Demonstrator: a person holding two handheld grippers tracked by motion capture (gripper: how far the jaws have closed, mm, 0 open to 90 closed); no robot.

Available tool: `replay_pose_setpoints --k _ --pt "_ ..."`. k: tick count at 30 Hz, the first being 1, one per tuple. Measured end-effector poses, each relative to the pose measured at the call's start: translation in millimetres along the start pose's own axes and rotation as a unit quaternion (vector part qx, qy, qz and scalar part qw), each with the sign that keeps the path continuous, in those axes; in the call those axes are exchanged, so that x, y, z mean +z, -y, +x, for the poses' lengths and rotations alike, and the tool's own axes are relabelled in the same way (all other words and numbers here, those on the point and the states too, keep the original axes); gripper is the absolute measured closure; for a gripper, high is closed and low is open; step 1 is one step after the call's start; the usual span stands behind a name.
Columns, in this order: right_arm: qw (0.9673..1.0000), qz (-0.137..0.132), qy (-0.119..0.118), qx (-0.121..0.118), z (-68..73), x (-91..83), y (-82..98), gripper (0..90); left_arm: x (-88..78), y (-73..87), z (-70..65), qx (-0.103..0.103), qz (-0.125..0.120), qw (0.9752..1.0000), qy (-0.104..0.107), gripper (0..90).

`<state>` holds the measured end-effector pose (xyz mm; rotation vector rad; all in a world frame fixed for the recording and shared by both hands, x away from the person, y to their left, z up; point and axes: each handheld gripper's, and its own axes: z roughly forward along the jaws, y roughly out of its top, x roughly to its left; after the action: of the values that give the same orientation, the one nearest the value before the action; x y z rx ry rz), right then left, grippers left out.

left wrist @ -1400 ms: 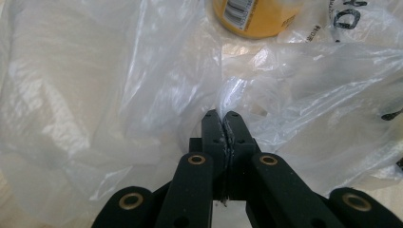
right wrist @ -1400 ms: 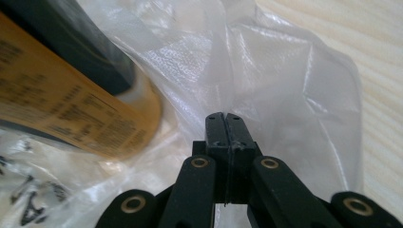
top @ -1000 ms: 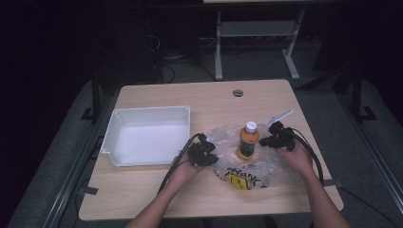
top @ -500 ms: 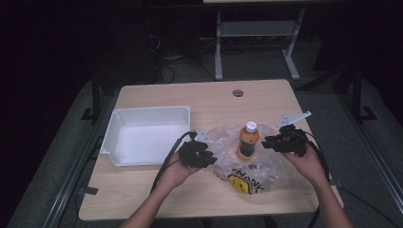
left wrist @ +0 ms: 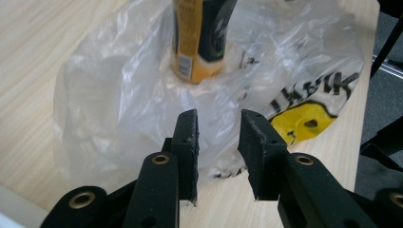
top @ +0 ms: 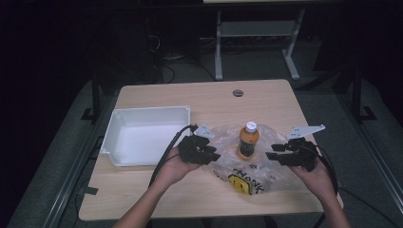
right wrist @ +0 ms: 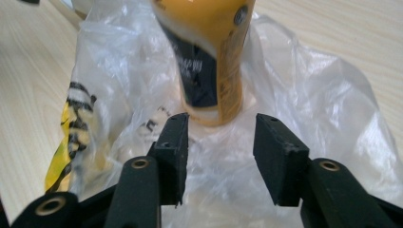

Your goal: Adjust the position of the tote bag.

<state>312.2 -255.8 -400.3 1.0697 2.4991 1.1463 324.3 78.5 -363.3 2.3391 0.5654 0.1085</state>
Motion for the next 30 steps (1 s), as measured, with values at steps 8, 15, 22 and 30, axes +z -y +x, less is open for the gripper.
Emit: replay_pose_setpoints --k 8,15,22,30 --pt "0.9999 0.005 0.005 0.013 4.2 -10.1 15.4 47.7 0.0 -24.5 0.5 0.02 -0.007 0.9997 0.011 63.0" --pt "0.9997 0.0 0.005 0.025 2.0 -14.8 22.3 42.8 6.6 -45.1 2.3 0.033 -0.002 0.9993 0.019 59.7" --pt "0.9997 -0.008 0.007 0.021 0.0 -18.5 24.2 38.8 14.2 -64.9 5.8 0.042 -0.004 0.9989 0.023 54.6" --pt "0.9996 -0.009 0.008 0.024 -3.1 -19.7 26.7 37.0 21.7 -83.7 7.9 0.052 -0.001 0.9982 0.029 50.7"
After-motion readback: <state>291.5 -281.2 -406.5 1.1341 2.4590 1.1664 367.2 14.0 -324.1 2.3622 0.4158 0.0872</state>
